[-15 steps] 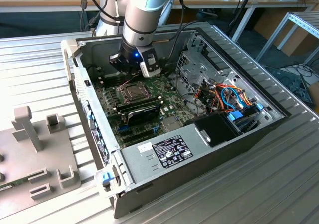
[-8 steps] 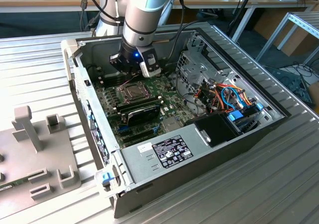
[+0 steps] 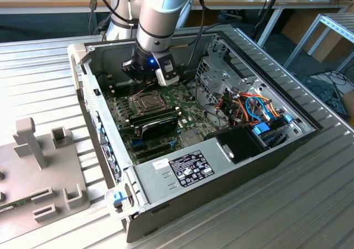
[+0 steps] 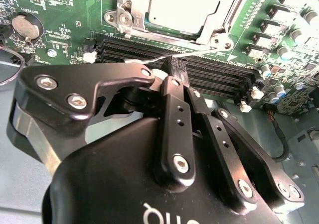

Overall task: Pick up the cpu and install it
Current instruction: 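Install the first cpu locking lever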

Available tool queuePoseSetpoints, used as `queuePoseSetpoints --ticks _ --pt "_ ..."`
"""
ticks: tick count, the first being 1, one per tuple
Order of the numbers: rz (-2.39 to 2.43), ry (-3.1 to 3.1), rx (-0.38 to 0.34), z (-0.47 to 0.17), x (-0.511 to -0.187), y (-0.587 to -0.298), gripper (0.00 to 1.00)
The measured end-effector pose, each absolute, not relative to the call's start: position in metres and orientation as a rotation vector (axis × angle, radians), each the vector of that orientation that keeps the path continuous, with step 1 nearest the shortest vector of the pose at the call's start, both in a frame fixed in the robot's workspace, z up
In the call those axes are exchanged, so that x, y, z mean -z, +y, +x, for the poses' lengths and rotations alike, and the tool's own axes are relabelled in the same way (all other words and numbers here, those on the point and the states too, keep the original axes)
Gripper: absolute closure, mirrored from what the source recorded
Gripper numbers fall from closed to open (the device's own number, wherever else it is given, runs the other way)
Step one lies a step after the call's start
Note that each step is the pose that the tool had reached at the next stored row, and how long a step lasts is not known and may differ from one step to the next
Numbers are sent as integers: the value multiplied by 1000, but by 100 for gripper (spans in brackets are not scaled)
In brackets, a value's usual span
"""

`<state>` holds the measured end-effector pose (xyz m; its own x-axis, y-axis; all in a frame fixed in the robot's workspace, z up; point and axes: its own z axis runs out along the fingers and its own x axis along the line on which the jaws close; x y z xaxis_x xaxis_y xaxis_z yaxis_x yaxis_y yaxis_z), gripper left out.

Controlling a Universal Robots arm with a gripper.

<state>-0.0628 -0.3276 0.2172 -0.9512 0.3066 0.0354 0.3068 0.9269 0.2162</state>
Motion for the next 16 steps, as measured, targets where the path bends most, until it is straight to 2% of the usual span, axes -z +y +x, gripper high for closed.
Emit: queuePoseSetpoints --ticks 16 --pt "-491 -3083 346 -60 -214 -328 89"
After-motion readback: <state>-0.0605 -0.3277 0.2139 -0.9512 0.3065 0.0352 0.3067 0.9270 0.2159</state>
